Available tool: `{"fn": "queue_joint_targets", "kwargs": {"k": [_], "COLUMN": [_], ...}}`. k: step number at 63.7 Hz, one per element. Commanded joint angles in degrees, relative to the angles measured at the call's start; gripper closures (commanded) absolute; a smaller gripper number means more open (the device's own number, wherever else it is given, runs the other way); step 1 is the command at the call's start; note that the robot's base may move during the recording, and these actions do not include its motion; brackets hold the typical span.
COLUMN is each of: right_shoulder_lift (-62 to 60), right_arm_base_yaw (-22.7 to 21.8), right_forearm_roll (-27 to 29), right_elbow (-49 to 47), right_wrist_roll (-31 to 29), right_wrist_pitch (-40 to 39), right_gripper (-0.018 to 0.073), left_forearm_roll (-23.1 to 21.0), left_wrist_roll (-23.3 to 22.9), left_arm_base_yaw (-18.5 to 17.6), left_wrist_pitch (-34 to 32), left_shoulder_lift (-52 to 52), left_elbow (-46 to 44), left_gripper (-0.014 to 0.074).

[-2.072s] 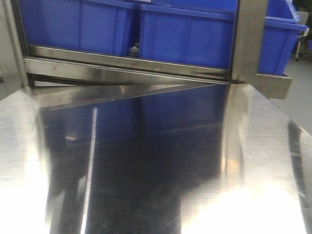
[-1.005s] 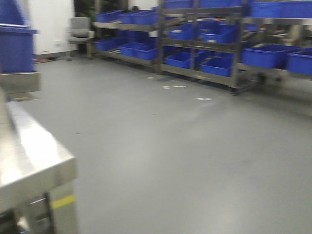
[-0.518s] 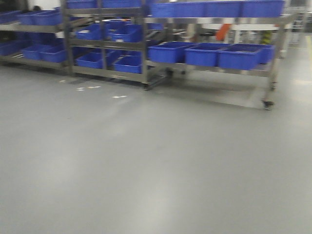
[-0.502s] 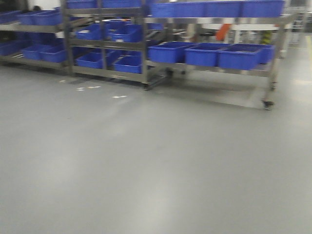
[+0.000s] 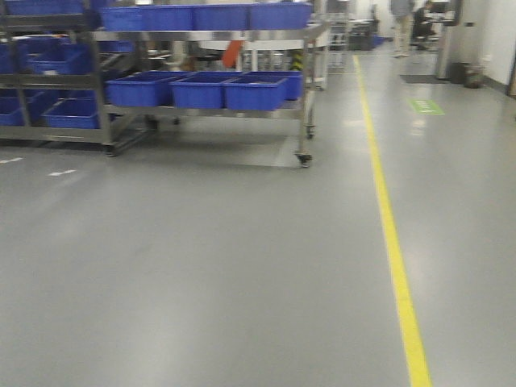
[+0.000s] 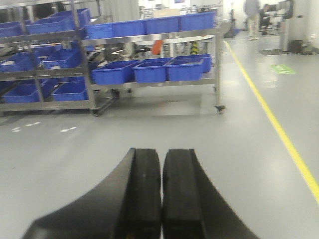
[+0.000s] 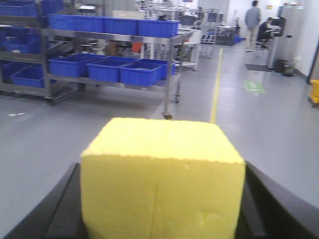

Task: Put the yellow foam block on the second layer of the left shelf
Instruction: 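Hold the cube in the right gripper while driving away from the table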

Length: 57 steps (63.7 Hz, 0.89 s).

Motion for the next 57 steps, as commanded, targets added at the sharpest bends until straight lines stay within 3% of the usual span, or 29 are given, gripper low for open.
{"fn": "queue_joint_targets", "kwargs": {"k": [1,57], "right_shoulder_lift": [0.6,0.7], "right_arm_base_yaw": [-0.2,-0.2], "right_forearm_roll": [-0.6,-0.6], "right_elbow": [-1.5,-1.5], "right_wrist_roll": [-0.4,-0.4], "right_wrist_pitch": [-4.9,-4.9], "right_gripper": [0.0059,0.0059], "left_forearm_roll": [-0.3,-0.3], "left_wrist_roll": [-0.2,-0.2], "left_arm_base_yaw": [-0.3,-0.3], "left_wrist_pitch": [-4.7,-4.7], "left_shoulder_lift": [-1.2,-0.9], "left_elbow": [1.6,1.6], "left_gripper": [0.0472,0.0472]}}
